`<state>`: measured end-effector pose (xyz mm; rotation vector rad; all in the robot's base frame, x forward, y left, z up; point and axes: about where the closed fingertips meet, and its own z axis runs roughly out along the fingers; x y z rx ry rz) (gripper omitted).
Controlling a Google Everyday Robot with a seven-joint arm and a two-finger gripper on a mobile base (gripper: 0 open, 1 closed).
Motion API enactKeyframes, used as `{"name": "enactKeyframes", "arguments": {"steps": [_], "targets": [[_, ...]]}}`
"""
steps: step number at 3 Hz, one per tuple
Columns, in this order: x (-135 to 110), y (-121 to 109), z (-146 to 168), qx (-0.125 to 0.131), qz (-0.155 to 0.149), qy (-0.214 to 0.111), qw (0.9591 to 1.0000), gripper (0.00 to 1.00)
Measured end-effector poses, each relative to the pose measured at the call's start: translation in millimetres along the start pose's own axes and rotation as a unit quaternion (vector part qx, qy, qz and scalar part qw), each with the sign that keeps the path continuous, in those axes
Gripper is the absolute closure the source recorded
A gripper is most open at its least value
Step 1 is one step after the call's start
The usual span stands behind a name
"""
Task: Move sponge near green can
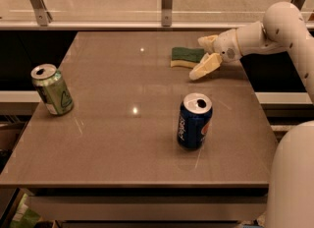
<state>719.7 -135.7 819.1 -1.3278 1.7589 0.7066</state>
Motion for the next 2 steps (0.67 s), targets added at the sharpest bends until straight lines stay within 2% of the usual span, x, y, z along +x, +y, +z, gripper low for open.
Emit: {"name": "enactKeyframes", "arguments": {"steps": [1,2], "targets": [[-0.5,0.4,3.2,-0.002,0.000,-0.001,1.0000,0.18],[-0.6,1.0,7.0,-0.005,0.000,-0.001,1.0000,0.41]]}}
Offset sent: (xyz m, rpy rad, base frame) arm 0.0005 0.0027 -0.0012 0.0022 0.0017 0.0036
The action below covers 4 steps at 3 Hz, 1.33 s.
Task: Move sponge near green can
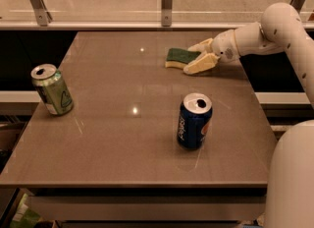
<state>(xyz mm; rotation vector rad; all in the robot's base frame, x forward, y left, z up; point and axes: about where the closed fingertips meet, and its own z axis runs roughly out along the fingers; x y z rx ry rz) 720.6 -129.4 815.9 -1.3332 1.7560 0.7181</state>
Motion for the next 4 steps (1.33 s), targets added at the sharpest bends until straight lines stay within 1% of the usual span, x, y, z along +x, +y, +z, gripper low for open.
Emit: {"name": "enactKeyframes", "arguments": {"steps": [2,3,4], "targets": [[-0.1,0.6,4.1,-0.003,0.000,0.000,1.0000,0.87],[-0.1,0.7,4.2,-0.003,0.000,0.000,1.0000,1.00],[-1.8,1.6,4.6,-0.003,0.000,0.002,1.0000,1.00]]}}
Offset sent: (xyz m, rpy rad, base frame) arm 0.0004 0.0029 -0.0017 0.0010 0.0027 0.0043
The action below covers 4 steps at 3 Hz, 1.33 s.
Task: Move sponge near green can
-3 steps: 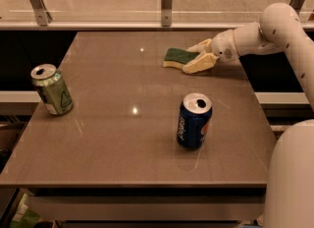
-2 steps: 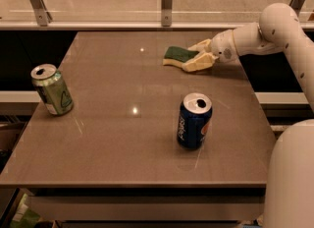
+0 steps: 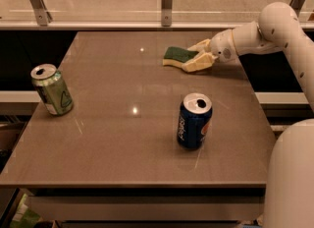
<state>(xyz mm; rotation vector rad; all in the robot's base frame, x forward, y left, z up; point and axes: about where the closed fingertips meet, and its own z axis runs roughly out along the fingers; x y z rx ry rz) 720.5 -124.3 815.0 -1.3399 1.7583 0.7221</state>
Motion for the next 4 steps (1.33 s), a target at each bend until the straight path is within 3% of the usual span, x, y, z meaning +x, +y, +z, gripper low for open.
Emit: {"name": "enactKeyframes", "arguments": {"steps": [4], "targets": [[-0.2,0.1,0.0,0.000,0.000,0.000,1.0000,1.00]]}}
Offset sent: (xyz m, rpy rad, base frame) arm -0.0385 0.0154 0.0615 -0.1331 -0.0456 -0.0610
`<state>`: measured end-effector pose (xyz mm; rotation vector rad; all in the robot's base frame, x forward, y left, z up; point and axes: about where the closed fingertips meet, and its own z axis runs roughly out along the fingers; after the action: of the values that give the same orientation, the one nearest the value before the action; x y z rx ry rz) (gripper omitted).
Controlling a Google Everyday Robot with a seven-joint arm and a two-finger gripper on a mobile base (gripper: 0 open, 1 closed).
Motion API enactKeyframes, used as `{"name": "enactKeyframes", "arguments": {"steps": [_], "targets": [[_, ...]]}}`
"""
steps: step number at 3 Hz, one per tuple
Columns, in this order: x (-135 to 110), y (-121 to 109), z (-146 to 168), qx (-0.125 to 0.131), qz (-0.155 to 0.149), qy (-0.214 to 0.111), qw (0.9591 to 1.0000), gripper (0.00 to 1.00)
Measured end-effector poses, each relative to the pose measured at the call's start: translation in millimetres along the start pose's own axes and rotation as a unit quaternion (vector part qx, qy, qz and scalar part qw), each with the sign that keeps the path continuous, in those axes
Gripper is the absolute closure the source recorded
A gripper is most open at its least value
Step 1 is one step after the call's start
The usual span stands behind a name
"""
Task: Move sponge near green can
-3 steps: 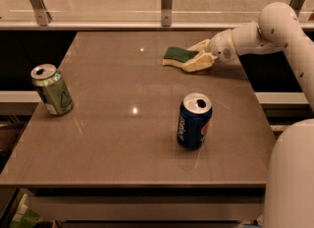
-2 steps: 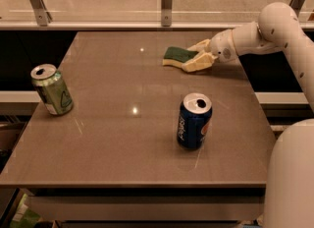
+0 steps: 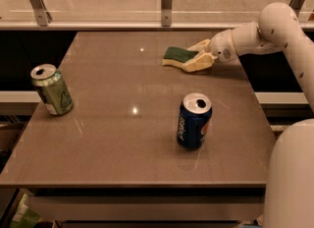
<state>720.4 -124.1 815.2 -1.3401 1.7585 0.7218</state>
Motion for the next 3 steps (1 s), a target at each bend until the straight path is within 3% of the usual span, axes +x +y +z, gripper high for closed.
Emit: {"name": "enactKeyframes", "arguments": {"steps": [3], "targets": [[-0.6,0.1,-0.2,0.000,0.000,0.000,1.0000,1.00]]}}
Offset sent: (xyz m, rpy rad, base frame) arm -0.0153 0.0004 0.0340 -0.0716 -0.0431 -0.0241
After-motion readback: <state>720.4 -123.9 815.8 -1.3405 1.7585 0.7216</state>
